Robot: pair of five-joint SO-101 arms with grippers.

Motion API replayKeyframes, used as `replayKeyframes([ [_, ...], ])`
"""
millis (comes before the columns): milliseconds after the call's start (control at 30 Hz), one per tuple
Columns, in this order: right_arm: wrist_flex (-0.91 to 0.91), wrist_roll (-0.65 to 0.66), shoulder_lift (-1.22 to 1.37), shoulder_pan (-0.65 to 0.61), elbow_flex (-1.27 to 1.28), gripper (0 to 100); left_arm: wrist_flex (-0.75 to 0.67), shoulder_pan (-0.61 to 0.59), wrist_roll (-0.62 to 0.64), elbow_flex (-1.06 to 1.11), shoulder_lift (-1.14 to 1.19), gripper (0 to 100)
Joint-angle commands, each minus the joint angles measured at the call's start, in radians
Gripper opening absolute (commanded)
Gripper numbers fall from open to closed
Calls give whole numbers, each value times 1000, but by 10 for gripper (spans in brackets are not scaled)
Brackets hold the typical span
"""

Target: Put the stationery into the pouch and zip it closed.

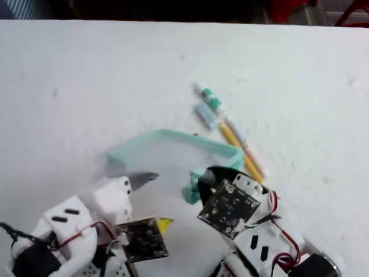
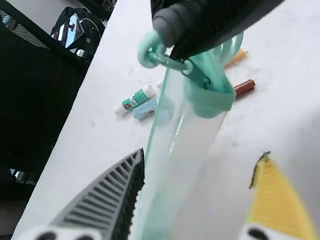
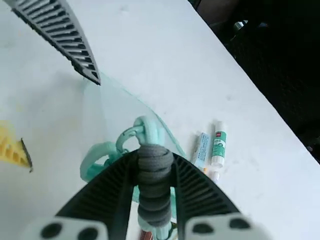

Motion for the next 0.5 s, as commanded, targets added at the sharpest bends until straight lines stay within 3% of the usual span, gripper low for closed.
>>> replayKeyframes([
  [0,-51,-11,22,-7,-11,16,-104,1,52,110,-99,362],
  [167,-59,-6,25,-10,-29,16,-333,-108,61,244,-114,347],
  [367,-38,-11,173,-10,-170,16,-373,-68,21,327,-116,347],
  [467,-15,-12,282,-36,-279,16,-433,-107,21,364,-116,347],
])
